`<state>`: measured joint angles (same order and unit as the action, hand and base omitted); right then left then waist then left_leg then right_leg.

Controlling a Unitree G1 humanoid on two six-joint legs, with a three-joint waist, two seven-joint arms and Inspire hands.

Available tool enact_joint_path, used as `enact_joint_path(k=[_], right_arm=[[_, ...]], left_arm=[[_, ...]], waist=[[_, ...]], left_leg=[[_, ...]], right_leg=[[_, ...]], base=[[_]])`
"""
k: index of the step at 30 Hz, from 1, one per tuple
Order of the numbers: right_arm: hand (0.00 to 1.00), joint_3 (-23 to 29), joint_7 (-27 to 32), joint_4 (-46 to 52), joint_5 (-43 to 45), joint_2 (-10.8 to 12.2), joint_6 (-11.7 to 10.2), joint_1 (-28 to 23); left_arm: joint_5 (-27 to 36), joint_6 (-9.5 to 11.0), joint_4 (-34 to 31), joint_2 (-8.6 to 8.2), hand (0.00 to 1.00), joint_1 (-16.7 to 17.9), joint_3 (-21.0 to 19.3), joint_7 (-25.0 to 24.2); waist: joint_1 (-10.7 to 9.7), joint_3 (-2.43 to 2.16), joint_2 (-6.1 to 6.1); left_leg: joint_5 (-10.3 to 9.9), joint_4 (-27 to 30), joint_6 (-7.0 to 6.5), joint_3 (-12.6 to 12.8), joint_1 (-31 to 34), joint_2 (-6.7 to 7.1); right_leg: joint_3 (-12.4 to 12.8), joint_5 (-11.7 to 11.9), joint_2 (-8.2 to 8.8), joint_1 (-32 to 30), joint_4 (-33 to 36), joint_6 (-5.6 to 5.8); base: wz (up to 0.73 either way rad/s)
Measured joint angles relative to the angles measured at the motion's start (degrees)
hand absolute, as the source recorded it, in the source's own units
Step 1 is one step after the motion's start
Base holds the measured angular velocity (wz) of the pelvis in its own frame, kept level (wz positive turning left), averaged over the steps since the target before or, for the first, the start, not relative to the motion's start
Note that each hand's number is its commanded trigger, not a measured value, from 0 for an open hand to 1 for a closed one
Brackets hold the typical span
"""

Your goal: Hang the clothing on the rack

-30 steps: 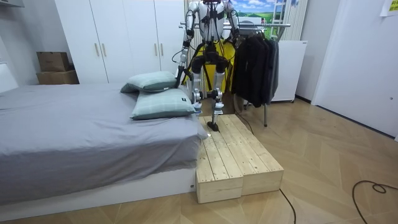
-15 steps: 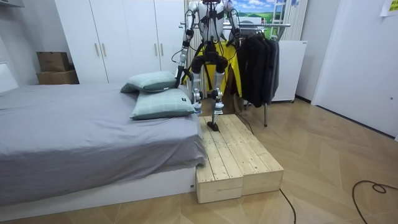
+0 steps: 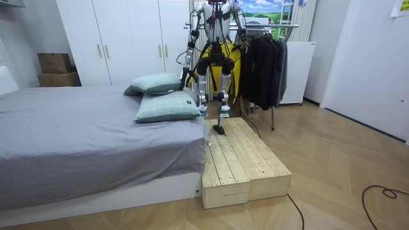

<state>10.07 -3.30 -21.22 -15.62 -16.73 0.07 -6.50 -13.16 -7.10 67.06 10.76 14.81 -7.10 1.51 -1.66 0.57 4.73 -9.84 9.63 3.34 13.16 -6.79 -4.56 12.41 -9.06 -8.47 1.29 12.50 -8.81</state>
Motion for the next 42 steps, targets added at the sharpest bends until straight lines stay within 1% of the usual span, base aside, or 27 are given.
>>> enact_joint_path(k=[4, 7, 9, 12, 14, 16, 20, 25, 30, 35, 38, 42], right_arm=[[0.00, -0.9, -2.5, -3.0, -3.3, 0.0, 0.2, -0.4], [0.00, -2.9, -5.2, -3.7, -6.3, 0.0, 0.8, -0.6], [0.00, -4.0, -7.3, -5.2, -8.1, 0.0, 0.7, -0.6], [0.00, -4.5, -10.2, -8.6, -9.3, 1.0, 0.7, -0.6], [0.00, -4.4, -11.5, -13.1, -9.4, 2.0, 0.6, -0.4], [0.00, -4.4, -11.9, -15.4, -9.3, 2.4, 0.8, -0.6], [0.00, -4.3, -13.2, -18.6, -9.4, 3.5, 0.5, -1.1], [0.00, -4.3, -14.4, -24.6, -9.4, 3.9, 0.5, -1.2], [0.00, -4.4, -14.6, -29.2, -9.4, 5.0, 0.3, -1.5], [0.00, -4.4, -15.4, -34.4, -10.0, 6.5, -0.6, -1.5], [0.00, -4.4, -15.7, -37.9, -11.7, 7.0, -1.3, -1.6], [0.00, -4.4, -15.7, -41.3, -12.3, 7.2, -1.4, -1.6]], left_arm=[[0.0, 0.0, 0.0, 0.00, 0.00, 0.0, 0.0, -0.5], [-0.1, 0.0, 0.0, 0.00, 0.00, 0.0, 0.0, -1.3], [-0.1, 0.0, 0.0, 0.03, 0.00, 0.0, 0.0, -1.7], [-0.1, 0.0, 0.1, 0.02, 0.00, 0.0, 0.0, -2.1], [-0.1, 0.0, 0.4, -0.02, 0.00, 0.1, 0.0, -2.1], [-0.1, 0.0, 0.4, -0.26, 0.00, 0.1, 0.0, -2.1], [-0.1, 0.0, 0.7, -0.63, 0.00, 0.1, -1.2, -2.1], [-0.1, 0.0, 0.6, -0.79, 0.00, 0.1, -1.2, -2.1], [-0.1, 0.0, 0.7, -0.91, 0.00, 0.1, -1.0, -2.1], [-0.3, 0.0, 0.6, -1.16, 0.00, 0.1, -1.2, -2.1], [0.0, 0.0, 0.6, -1.15, 0.00, 0.1, -1.2, -2.0], [0.0, 0.0, 0.7, -1.15, 0.00, 0.0, -1.2, -2.0]], waist=[[0.6, -0.01, -0.07], [0.6, -0.01, -0.39], [0.6, -0.09, -0.51], [0.7, -0.10, -0.68], [0.7, -0.12, -0.80], [0.6, -0.07, -0.99], [0.5, -0.15, -1.20], [0.5, -0.11, -1.76], [0.5, -0.11, -1.81], [0.5, -0.16, -1.87], [0.4, -0.15, -1.90], [0.4, -0.08, -2.01]], left_leg=[[0.0, 0.0, -0.01, 0.9, -0.2, -0.09], [0.0, 0.0, 0.00, 0.9, -0.3, -0.11], [0.0, 0.0, -0.01, 0.9, -0.3, -0.10], [0.0, 0.0, -0.02, 0.9, -0.3, -0.07], [-0.1, -0.1, -0.09, 0.9, -0.6, -0.02], [-0.1, -0.1, -0.10, 0.9, -0.7, 0.03], [-0.1, -0.1, -0.10, 0.9, -0.9, 0.00], [-0.1, -0.1, -0.14, 0.9, -0.9, 0.01], [-0.1, -0.1, -0.14, 0.9, -0.9, 0.05], [-0.1, -0.1, -0.15, 0.8, -0.9, 0.07], [-0.1, -0.1, -0.15, 0.6, -1.0, 0.08], [-0.1, -0.1, -0.15, 0.5, -1.0, 0.08]], right_leg=[[0.3, 0.0, -0.06, 0.0, 0.3, -0.03], [0.7, 0.0, -0.18, -0.1, 0.3, -0.08], [0.7, 0.0, -0.18, -0.1, 0.3, -0.07], [0.9, 0.0, -0.18, 0.0, 0.3, -0.06], [1.0, 0.0, -0.16, 0.3, 0.2, 0.01], [1.1, 0.0, -0.15, 0.3, 0.1, 0.04], [1.1, 0.0, -0.15, 0.5, 0.1, 0.04], [1.3, 0.0, -0.14, 0.7, 0.0, 0.03], [1.4, 0.0, -0.15, 0.6, 0.1, 0.04], [1.4, 0.0, -0.15, 0.6, 0.1, 0.06], [1.4, -0.1, -0.15, 0.6, 0.1, 0.07], [1.4, -0.1, -0.16, 0.6, 0.1, 0.07]], base=[[-0.05], [-0.06], [0.00], [0.00], [0.00], [-0.03], [-0.02], [0.01], [-0.01], [0.00], [0.00], [0.00]])
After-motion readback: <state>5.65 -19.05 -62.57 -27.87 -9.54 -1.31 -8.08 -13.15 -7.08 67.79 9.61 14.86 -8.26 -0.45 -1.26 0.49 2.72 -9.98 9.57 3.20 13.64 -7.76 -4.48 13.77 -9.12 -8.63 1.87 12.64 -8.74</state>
